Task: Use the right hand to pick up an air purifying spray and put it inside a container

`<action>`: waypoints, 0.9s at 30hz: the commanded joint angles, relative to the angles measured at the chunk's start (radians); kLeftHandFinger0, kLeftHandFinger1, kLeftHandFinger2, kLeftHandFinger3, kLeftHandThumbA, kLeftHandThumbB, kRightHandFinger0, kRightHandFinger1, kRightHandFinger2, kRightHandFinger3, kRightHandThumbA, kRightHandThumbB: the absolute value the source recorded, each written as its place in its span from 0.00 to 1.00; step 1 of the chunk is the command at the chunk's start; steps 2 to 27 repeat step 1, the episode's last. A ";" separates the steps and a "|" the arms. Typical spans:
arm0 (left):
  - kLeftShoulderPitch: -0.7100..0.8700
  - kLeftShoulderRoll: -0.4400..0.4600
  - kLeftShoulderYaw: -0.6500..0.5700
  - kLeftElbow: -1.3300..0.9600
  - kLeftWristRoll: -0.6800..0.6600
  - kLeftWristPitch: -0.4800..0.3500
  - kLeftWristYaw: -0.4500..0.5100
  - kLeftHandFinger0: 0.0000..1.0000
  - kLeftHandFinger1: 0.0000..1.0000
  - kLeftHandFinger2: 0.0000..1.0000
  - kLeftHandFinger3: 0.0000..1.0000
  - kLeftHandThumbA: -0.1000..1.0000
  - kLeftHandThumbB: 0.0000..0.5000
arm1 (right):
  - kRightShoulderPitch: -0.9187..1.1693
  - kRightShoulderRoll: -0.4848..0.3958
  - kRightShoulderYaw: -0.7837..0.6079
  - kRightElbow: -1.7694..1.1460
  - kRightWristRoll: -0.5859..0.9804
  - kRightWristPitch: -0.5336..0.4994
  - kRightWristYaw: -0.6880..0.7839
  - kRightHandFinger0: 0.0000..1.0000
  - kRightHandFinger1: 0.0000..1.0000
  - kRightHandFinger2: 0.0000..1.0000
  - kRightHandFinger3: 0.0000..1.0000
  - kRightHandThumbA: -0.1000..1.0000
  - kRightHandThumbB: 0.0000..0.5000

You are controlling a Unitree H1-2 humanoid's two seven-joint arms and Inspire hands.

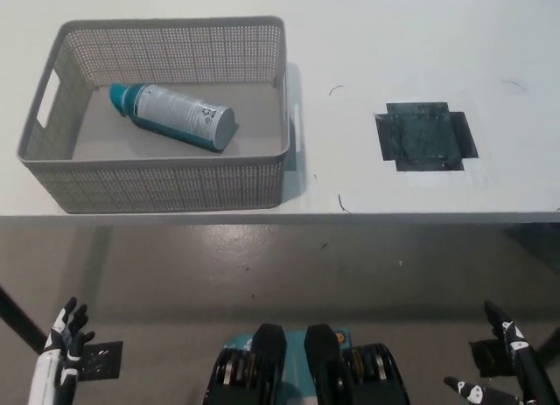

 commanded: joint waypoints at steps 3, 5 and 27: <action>-0.006 0.019 0.001 -0.014 -0.024 -0.013 -0.016 0.93 0.99 1.00 1.00 0.94 1.00 | -0.024 -0.010 -0.006 -0.010 -0.002 -0.063 0.006 1.00 1.00 1.00 1.00 0.96 0.99; -0.006 0.019 0.001 -0.014 -0.024 -0.013 -0.016 0.93 0.99 1.00 1.00 0.94 1.00 | -0.024 -0.010 -0.006 -0.010 -0.002 -0.063 0.006 1.00 1.00 1.00 1.00 0.96 0.99; -0.006 0.019 0.001 -0.014 -0.024 -0.013 -0.016 0.93 0.99 1.00 1.00 0.94 1.00 | -0.024 -0.010 -0.006 -0.010 -0.002 -0.063 0.006 1.00 1.00 1.00 1.00 0.96 0.99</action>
